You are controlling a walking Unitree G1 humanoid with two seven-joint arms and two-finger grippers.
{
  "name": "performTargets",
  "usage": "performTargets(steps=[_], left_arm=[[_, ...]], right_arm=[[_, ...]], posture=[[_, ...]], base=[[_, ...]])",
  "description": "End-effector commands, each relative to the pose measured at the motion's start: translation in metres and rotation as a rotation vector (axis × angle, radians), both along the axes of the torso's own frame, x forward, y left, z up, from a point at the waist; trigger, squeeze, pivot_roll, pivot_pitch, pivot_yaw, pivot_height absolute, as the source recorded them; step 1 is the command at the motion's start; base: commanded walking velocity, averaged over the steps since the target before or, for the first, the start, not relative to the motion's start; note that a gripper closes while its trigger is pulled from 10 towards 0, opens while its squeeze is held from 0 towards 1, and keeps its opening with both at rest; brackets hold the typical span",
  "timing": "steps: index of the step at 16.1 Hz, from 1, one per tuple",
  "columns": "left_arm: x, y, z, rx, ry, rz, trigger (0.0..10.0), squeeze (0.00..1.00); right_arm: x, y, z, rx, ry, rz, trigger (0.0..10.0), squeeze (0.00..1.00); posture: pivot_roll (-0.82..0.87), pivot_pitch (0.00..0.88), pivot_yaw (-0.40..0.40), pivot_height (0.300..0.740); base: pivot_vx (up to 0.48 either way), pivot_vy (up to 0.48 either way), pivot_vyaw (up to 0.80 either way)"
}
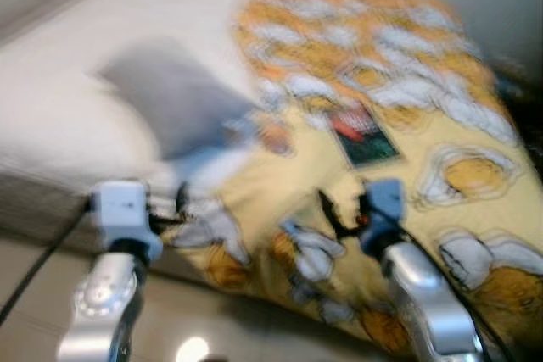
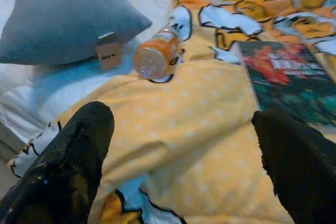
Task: Clean up the room
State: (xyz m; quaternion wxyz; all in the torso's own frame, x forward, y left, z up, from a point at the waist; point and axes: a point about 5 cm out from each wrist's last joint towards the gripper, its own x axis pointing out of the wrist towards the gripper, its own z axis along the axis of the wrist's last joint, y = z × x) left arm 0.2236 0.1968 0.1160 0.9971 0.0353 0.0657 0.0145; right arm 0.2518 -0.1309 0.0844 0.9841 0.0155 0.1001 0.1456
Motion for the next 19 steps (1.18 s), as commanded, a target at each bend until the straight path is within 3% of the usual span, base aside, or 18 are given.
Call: performTargets(steps=[1, 3, 6, 9, 13, 15, 17, 19], left_arm=[[0.007, 0.003, 0.008, 0.018, -0.020, 0.009, 10.0, 0.43], [0.016, -0.002, 0.012, 0.031, -0.034, -0.031, 10.0, 0.43], [0.024, 0.005, 0.011, 0.052, -0.034, -0.025, 10.0, 0.43], [0.032, 0.007, 0.016, 0.057, -0.044, -0.055, 10.0, 0.42], [0.034, 0.007, 0.014, 0.049, -0.040, -0.077, 10.0, 0.42], [0.032, 0.005, 0.013, 0.059, -0.036, -0.091, 10.0, 0.40], [0.032, 0.005, 0.013, 0.053, -0.033, -0.099, 10.0, 0.38], [0.034, 0.003, 0.012, 0.072, -0.030, -0.122, 10.0, 0.36]], right_arm=[[0.007, 0.004, 0.010, 0.053, -0.035, 0.009, 10.0, 0.00], [0.016, -0.001, 0.014, 0.061, -0.039, -0.012, 10.0, 0.00], [0.010, -0.006, 0.007, 0.055, -0.040, -0.065, 10.0, 0.00], [0.013, -0.011, -0.003, 0.155, 0.022, -0.204, 10.0, 0.00], [0.007, -0.004, -0.002, 0.105, -0.008, -0.151, 10.0, 0.00], [0.006, -0.001, 0.002, 0.133, -0.019, -0.106, 10.0, 0.00], [0.005, -0.004, 0.004, 0.196, -0.007, -0.151, 10.0, 0.00], [0.006, -0.009, 0.010, 0.161, -0.045, -0.188, 10.0, 0.00]], posture=[[0.13, 0.028, -0.038, 0.740], [0.12, 0.033, -0.022, 0.740], [0.12, 0.014, -0.003, 0.740], [0.11, 0.000, 0.015, 0.740], [0.11, 0.000, 0.034, 0.740], [0.11, 0.000, 0.032, 0.740], [0.10, 0.000, 0.036, 0.740], [0.09, 0.000, 0.043, 0.740]], base=[[0.458, 0.000, 0.00], [0.458, 0.000, 0.00], [0.459, 0.000, 0.00], [0.459, 0.000, 0.00], [0.460, 0.000, 0.50], [0.407, 0.000, 0.80], [0.000, 0.000, 0.28], [0.000, 0.000, 0.00]])
